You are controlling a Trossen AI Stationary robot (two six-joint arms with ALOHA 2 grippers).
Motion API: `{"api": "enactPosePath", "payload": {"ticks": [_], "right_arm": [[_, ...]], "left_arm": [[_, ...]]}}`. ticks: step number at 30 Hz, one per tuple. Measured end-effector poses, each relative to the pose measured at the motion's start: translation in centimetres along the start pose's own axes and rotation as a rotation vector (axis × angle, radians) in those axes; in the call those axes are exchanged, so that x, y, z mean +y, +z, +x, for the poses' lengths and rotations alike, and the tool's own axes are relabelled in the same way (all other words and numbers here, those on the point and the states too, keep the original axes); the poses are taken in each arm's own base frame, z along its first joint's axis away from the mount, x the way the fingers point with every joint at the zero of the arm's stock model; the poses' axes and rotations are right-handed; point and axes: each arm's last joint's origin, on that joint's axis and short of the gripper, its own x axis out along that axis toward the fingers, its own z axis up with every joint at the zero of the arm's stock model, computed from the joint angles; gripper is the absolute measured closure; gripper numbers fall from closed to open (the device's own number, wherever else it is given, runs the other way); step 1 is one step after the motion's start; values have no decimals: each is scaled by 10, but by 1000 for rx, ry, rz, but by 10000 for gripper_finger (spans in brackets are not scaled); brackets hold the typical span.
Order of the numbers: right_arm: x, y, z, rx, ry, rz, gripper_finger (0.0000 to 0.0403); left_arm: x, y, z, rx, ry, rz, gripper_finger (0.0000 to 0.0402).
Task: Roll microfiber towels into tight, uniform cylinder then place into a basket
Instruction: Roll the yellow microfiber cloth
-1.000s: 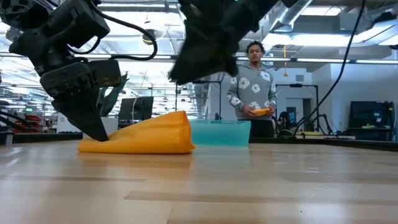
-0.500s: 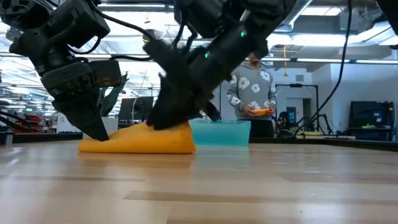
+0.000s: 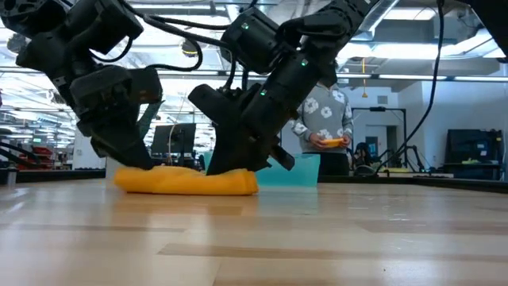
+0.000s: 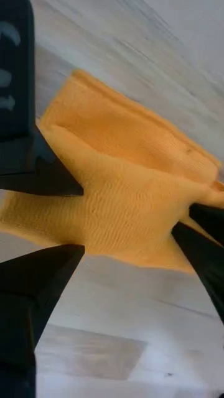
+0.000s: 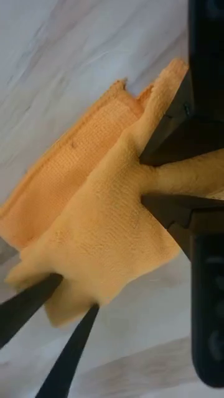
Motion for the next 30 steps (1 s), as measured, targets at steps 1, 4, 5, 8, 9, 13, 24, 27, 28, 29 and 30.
{"api": "enactPosePath", "payload": {"ticks": [1, 4, 5, 8, 9, 13, 24, 27, 28, 29, 30], "right_arm": [[-2, 1, 0, 8, -2, 4, 285], [-5, 2, 1, 17, -11, 0, 285], [-6, 3, 0, 15, -12, -7, 285], [-8, 4, -1, 16, -15, -25, 285], [-8, 4, -1, 16, -16, -26, 285], [-10, 6, 0, 20, -12, -24, 285], [-10, 6, 0, 8, -5, -49, 285], [-9, 5, 0, 9, -4, -51, 285], [-8, 5, 0, 9, -4, -53, 285], [-8, 4, 0, 8, -5, -55, 285], [-7, 4, 0, 7, -6, -56, 285]], "left_arm": [[0, 1, -1, -3, -1, 5, 274], [-2, 4, -7, -30, -14, 18, 274], [-3, 5, -10, -49, -20, 21, 274], [-7, 11, -23, -122, -35, 67, 274], [-8, 13, -27, -158, -36, 86, 274], [-12, 18, -36, -251, -22, 118, 274], [-1, 19, 15, -196, -15, 139, 274], [8, 14, 30, -148, 47, 114, 274], [10, 13, 34, -143, 64, 101, 274], [12, 12, 37, -138, 75, 93, 274], [14, 12, 39, -132, 84, 85, 274]]}}
